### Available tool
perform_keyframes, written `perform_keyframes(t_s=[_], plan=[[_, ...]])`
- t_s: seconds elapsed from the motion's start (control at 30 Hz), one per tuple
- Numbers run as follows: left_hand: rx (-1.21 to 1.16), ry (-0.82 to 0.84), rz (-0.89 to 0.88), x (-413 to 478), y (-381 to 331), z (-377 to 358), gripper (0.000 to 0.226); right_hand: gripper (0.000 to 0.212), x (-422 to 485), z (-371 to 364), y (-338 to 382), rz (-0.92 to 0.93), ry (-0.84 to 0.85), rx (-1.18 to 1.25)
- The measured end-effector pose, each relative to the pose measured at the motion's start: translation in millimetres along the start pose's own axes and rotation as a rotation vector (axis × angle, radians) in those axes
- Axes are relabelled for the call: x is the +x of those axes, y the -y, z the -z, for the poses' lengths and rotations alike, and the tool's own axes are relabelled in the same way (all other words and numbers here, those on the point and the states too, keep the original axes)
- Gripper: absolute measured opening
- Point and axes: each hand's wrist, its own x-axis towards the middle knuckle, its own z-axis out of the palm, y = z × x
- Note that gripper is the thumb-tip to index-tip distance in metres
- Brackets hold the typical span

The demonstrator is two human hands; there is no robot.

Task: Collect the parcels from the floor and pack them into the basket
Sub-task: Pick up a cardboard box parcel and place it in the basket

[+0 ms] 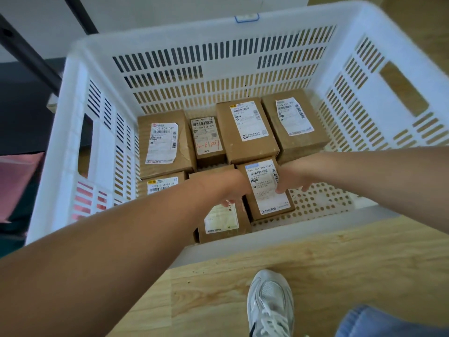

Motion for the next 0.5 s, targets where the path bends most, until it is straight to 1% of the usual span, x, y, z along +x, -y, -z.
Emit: perform_keyframes(t_s=[0.1, 0.23, 0.3, 0.33, 0.37, 0.4, 0.5], plan=[[0.004, -0.069, 0.021, -7, -1, 13, 0.031, 0.036, -3, 10, 2, 0.083, -0.195, -0.147], [0.067, -0.153, -0.015, -27, 4, 30, 0.028, 0.03, -26, 23, 12, 0.136, -0.279, -0.216], [0.071, -0.192, -0.065, -41, 5, 37, 0.031, 0.033, -50, 30, 21, 0.178, -0.32, -0.221], [0.07, -0.218, -0.089, -52, 5, 40, 0.033, 0.038, -62, 33, 26, 0.194, -0.341, -0.23], [0.06, -0.251, -0.1, -61, 5, 42, 0.041, 0.044, -73, 37, 31, 0.198, -0.369, -0.235], [0.045, -0.296, -0.111, -70, 4, 45, 0.045, 0.048, -87, 41, 37, 0.203, -0.406, -0.243], [-0.037, -0.452, -0.169, -94, 7, 51, 0.047, 0.049, -116, 54, 54, 0.249, -0.518, -0.265]])
